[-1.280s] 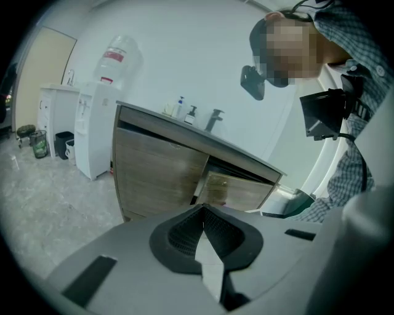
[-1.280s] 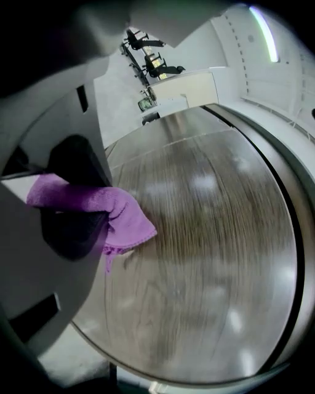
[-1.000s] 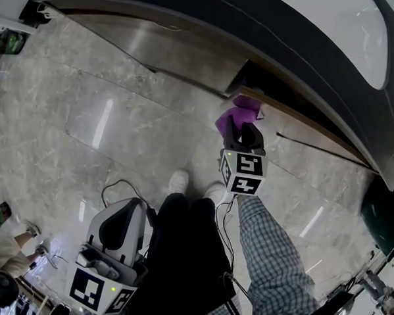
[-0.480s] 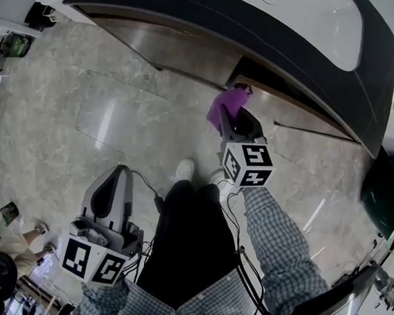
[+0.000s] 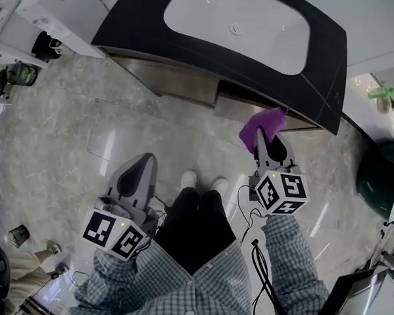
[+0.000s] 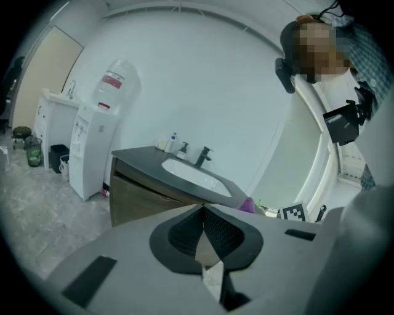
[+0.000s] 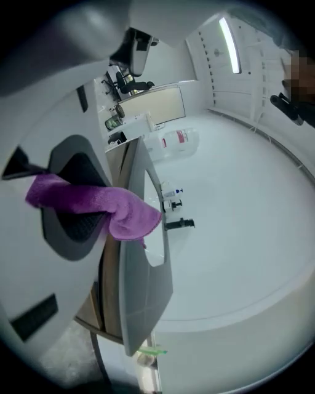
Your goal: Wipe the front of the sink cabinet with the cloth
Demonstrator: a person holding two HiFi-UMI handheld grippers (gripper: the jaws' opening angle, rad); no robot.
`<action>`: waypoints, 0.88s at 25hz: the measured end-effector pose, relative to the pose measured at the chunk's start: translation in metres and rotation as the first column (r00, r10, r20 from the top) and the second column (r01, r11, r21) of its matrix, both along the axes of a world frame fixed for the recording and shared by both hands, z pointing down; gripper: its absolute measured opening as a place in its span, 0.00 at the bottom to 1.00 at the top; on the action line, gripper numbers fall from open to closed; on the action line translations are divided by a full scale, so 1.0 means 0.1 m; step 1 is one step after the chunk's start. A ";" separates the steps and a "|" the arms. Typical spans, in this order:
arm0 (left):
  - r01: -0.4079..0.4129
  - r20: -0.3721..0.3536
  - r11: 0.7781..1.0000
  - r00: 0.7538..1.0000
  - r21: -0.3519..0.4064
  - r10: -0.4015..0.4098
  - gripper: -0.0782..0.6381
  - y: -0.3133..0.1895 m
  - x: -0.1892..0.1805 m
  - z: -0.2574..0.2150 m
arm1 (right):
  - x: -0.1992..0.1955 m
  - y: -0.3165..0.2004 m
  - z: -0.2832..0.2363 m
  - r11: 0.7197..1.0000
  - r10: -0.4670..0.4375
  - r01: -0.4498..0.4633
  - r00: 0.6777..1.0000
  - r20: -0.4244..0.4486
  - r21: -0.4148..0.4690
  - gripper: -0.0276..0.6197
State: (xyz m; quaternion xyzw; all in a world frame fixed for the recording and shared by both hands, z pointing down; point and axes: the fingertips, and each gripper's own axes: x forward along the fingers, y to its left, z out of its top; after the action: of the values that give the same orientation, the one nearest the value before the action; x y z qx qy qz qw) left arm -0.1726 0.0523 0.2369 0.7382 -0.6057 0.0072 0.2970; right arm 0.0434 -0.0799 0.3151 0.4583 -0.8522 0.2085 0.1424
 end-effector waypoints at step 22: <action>-0.052 0.043 0.993 0.998 0.101 0.048 0.12 1.02 0.79 -0.85 | 1.71 1.95 -1.20 0.956 0.291 -0.293 0.946 0.143 -0.008 0.16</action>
State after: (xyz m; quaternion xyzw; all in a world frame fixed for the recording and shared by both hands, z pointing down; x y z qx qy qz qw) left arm -0.0931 0.1543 0.1523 0.7671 -0.5924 -0.0014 0.2460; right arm 0.2146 0.1149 0.1955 0.5643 -0.7843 0.2537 0.0455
